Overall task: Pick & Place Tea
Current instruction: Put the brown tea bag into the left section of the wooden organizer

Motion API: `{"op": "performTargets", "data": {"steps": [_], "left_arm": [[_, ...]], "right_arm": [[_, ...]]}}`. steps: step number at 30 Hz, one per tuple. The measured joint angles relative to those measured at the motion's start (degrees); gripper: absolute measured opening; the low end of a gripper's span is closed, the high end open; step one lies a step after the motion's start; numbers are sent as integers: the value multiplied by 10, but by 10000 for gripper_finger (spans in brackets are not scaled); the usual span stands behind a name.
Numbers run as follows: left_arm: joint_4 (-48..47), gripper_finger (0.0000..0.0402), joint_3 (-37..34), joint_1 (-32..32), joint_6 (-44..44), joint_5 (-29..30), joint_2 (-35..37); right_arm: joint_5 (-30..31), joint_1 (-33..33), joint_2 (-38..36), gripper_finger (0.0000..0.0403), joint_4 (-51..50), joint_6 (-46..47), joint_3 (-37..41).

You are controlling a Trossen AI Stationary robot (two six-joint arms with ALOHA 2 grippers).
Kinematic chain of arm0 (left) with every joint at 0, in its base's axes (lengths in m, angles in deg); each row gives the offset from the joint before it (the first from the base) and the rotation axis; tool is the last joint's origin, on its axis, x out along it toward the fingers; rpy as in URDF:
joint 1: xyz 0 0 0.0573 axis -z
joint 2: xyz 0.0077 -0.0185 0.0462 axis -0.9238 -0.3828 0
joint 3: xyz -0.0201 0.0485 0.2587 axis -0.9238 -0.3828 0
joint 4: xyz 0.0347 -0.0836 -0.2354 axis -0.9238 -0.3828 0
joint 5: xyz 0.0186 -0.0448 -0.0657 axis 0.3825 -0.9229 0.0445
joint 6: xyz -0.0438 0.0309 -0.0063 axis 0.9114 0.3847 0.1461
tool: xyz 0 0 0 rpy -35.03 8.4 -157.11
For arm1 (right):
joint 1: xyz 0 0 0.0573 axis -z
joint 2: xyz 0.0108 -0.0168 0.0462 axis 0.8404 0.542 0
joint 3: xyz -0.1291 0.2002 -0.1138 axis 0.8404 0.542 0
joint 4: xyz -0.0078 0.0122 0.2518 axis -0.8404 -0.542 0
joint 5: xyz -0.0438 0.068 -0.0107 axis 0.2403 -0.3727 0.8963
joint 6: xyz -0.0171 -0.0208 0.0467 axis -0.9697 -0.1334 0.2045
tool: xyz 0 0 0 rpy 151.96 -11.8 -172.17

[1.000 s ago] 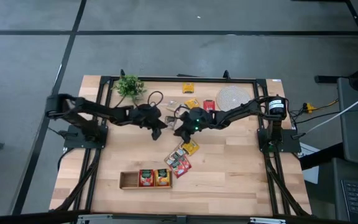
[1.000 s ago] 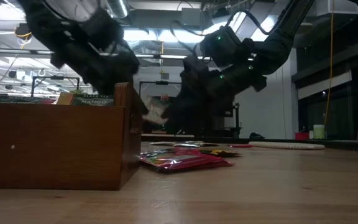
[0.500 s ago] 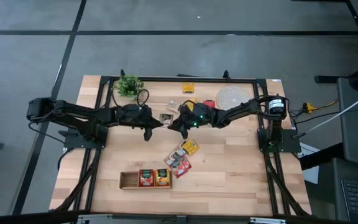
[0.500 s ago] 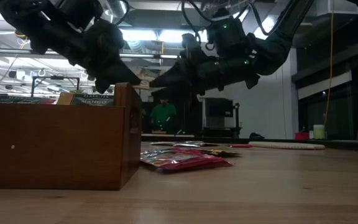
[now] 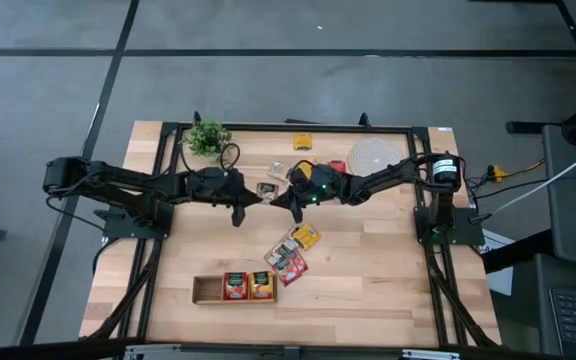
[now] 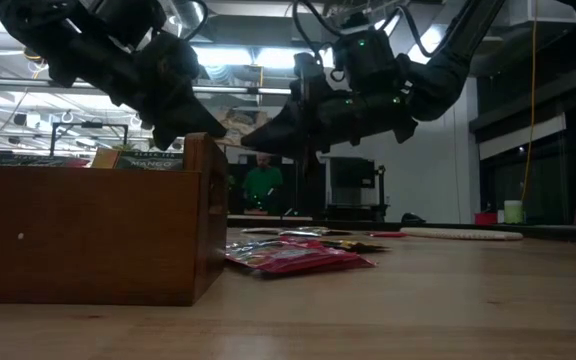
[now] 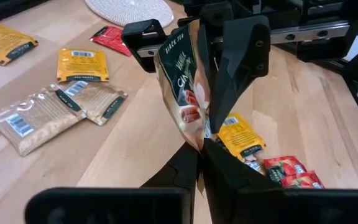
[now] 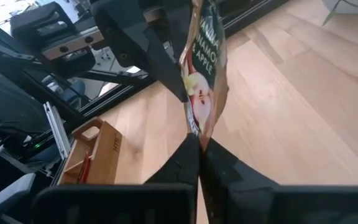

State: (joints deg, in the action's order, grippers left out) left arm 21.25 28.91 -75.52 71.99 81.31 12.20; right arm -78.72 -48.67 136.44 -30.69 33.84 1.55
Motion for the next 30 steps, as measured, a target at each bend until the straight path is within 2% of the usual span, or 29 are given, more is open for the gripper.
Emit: {"op": "performTargets", "data": {"steps": [6,11,20,23,30], "left_arm": [[0,28,0,0,6,-1,0],[11,67,7,-1,8,-1,0],[20,133,29,-19,-7,-20,0],[20,141,29,-26,-7,-50,0],[11,137,30,-27,-1,-70,0]], "right_arm": [[-4,0,-1,6,-22,-13,-1],[-34,-2,0,4,-39,-15,1],[-31,-9,0,3,-63,-40,1],[-31,-10,0,3,-63,-43,1],[-15,-9,0,3,-61,-48,1]]}}
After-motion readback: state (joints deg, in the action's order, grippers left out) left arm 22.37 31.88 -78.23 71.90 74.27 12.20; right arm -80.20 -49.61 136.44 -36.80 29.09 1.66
